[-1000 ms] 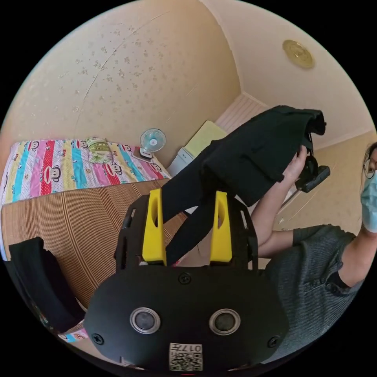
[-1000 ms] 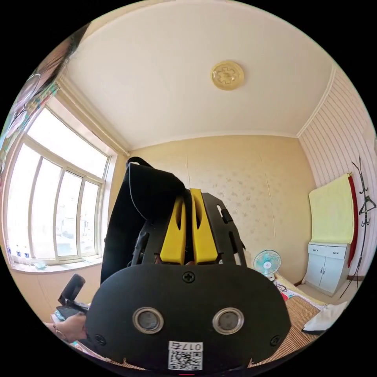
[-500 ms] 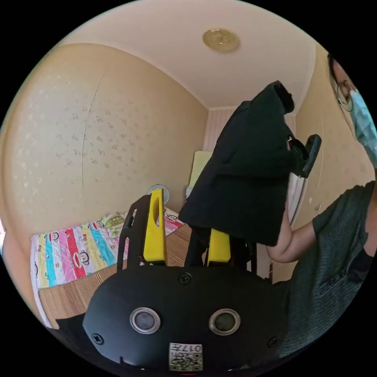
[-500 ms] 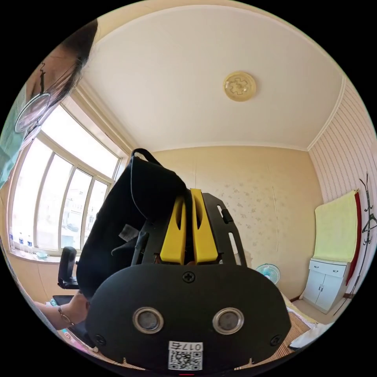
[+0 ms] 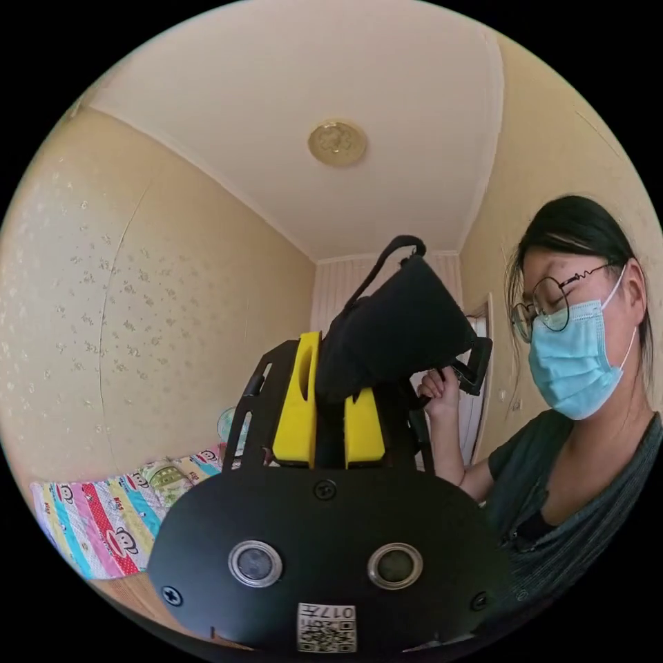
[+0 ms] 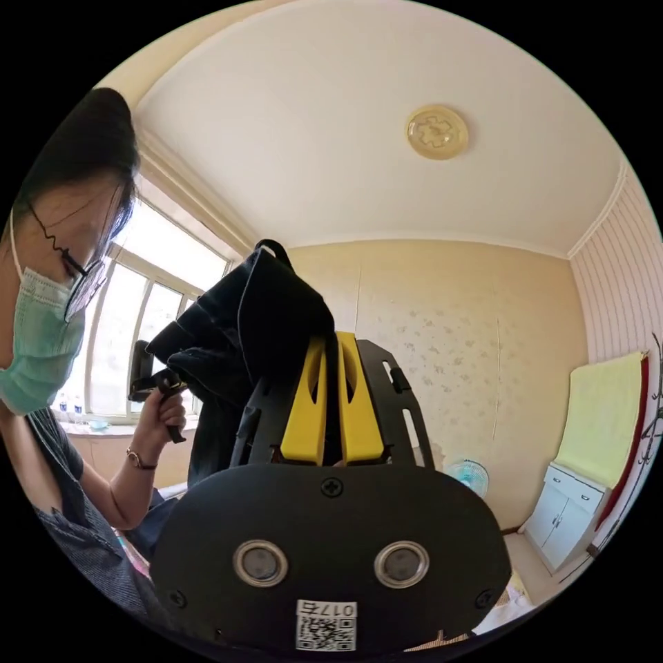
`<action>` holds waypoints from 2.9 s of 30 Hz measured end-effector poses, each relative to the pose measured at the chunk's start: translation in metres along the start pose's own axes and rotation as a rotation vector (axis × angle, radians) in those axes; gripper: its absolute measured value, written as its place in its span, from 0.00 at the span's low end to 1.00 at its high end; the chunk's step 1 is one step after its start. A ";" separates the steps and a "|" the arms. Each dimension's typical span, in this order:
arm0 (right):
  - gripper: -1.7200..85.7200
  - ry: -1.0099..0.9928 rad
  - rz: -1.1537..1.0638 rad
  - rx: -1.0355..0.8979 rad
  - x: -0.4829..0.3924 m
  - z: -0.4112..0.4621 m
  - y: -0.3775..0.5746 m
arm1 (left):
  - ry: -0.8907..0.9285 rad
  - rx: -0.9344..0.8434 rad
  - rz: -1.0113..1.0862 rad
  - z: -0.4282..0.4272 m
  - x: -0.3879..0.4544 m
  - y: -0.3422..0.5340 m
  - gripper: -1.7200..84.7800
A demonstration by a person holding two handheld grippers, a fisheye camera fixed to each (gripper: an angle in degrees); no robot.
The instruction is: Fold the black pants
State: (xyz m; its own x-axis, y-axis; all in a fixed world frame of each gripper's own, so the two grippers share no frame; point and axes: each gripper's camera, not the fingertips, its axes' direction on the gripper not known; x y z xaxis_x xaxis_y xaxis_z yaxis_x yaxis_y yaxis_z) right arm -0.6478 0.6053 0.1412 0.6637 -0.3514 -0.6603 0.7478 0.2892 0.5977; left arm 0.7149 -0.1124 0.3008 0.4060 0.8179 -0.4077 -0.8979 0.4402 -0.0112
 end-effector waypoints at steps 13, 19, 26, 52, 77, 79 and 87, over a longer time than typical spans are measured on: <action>0.08 -0.041 0.334 -0.784 0.298 0.474 0.071 | -0.384 -0.456 -0.574 0.131 -0.371 0.093 0.10; 0.07 -0.061 0.350 -1.205 0.337 0.573 0.241 | -0.647 -0.781 -0.909 0.111 -0.527 0.282 0.16; 0.07 -0.269 0.478 -1.749 0.314 0.459 0.510 | -0.691 -1.125 -1.268 -0.015 -0.498 0.600 0.17; 0.12 0.042 0.617 -1.687 0.500 0.191 0.323 | -0.721 -1.158 -1.420 -0.203 -0.353 0.770 0.06; 0.05 -0.370 0.871 -1.703 0.569 0.053 0.159 | -0.161 -1.123 -1.122 0.017 -0.291 0.832 0.04; 0.04 -0.431 0.926 -1.645 0.577 0.035 0.137 | -0.095 -0.983 -1.131 -0.002 -0.286 0.818 0.03; 0.04 -0.306 0.979 -1.702 0.598 -0.007 0.118 | -0.290 -1.072 -1.343 -0.084 -0.268 0.832 0.08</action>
State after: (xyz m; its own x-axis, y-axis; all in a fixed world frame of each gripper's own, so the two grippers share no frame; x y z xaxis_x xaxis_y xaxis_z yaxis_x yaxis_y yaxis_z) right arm -0.1625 0.4357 -0.1871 0.8993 0.3665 -0.2385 -0.4369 0.7779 -0.4517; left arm -0.1554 0.0037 0.3243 0.8069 0.2077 0.5529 0.4038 0.4892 -0.7731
